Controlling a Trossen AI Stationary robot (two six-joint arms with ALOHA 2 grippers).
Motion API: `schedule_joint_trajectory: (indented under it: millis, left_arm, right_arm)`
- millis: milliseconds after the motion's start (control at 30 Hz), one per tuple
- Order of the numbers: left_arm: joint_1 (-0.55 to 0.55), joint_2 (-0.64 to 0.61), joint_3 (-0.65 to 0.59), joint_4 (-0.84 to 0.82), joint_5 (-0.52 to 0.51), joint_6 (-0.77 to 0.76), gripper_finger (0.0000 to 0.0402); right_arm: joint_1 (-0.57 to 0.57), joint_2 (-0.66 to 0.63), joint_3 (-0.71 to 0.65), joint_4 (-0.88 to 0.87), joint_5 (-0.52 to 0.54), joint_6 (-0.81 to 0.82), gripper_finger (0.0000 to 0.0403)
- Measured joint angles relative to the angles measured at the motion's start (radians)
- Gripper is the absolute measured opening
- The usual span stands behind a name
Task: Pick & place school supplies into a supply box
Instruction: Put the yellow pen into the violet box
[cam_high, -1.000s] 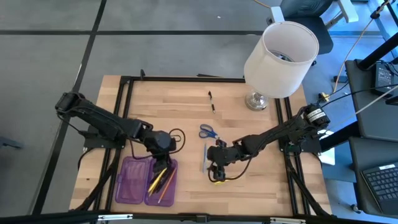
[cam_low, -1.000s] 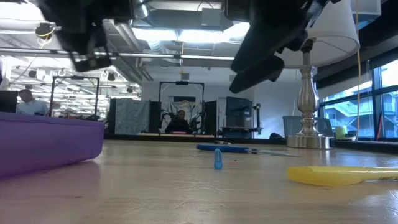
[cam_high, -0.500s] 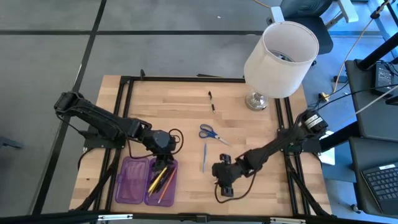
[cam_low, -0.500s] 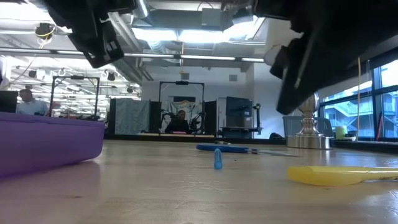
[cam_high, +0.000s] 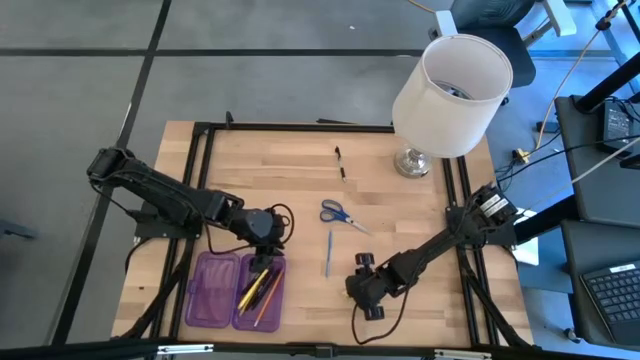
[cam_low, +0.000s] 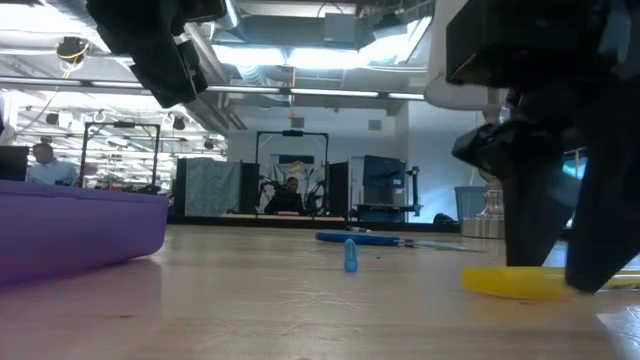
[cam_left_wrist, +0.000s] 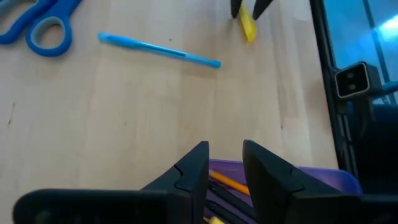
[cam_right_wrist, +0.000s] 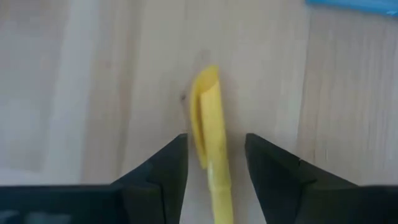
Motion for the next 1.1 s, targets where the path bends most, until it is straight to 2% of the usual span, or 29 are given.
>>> schedule_joint_trajectory:
  millis: [267, 667, 867, 1000, 1100]
  left_arm:
    - [0.0, 0.0, 0.0, 0.003, -0.038, -0.024, 0.009]
    - [0.001, 0.0, 0.0, 0.004, -0.063, -0.023, 0.0089]
    - [0.0, -0.008, 0.0, 0.057, -0.088, -0.022, 0.0091]
    - [0.0, -0.045, 0.0, 0.08, -0.092, 0.019, 0.0093]
    - [-0.007, -0.083, 0.0, 0.08, -0.138, 0.051, 0.0092]
  right_arm:
    - [0.001, 0.036, 0.005, 0.002, 0.036, 0.006, 0.0156]
    - [0.0, 0.036, 0.006, 0.004, 0.061, 0.038, 0.0049]
    - [-0.001, 0.043, 0.062, -0.043, 0.063, 0.061, 0.005]
    - [-0.001, 0.043, 0.146, -0.128, 0.117, 0.06, 0.0057]
    - [0.003, 0.042, 0.207, -0.23, 0.167, 0.058, 0.0053]
